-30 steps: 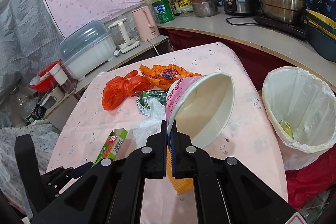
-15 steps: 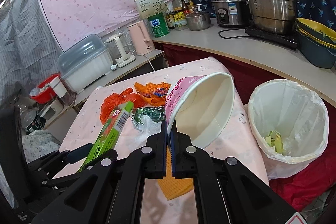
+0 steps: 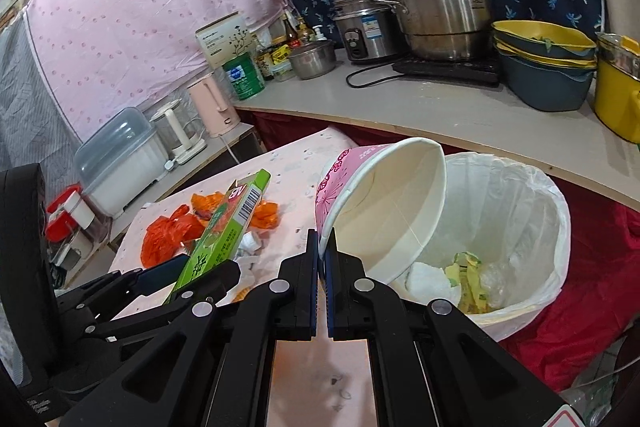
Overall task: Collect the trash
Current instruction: 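Carry the pink cup and green NB carton over the bin while both grippers release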
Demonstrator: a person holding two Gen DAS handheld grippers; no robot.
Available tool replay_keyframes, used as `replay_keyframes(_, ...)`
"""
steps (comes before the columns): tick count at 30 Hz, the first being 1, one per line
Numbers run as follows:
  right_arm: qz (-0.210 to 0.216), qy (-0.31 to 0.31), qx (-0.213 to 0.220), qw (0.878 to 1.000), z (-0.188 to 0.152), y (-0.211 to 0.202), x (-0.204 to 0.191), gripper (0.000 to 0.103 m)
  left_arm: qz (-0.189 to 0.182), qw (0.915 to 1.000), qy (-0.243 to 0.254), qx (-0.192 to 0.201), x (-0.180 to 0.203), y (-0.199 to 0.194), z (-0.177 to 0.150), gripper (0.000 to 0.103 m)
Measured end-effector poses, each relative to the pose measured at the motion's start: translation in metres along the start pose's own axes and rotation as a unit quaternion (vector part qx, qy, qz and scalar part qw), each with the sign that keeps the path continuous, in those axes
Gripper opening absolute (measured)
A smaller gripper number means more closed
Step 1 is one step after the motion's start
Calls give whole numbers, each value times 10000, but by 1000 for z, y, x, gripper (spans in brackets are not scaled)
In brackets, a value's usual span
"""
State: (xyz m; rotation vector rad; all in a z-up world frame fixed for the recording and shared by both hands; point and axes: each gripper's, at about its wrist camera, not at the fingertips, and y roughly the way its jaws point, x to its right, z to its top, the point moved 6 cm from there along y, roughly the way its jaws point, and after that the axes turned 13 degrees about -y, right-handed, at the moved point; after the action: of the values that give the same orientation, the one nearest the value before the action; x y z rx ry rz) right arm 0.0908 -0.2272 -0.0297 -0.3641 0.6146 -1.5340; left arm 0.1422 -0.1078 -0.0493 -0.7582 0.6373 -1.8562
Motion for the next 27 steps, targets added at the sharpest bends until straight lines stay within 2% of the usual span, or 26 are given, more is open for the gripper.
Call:
replay_keyframes(14,-566,614,-141,9964,-18,5,93,3,-395,9968,594,-350,90,60,-1,52)
replay_keyframes(23,-761,800,-258,9936,-26,19,125,4,-646,9936,707,-607,118,90,-3,53)
replay_keyframes(27,-854,766,-253,9931,-25,22,127,11,-691,9934,662,-628,120,95,-2,56)
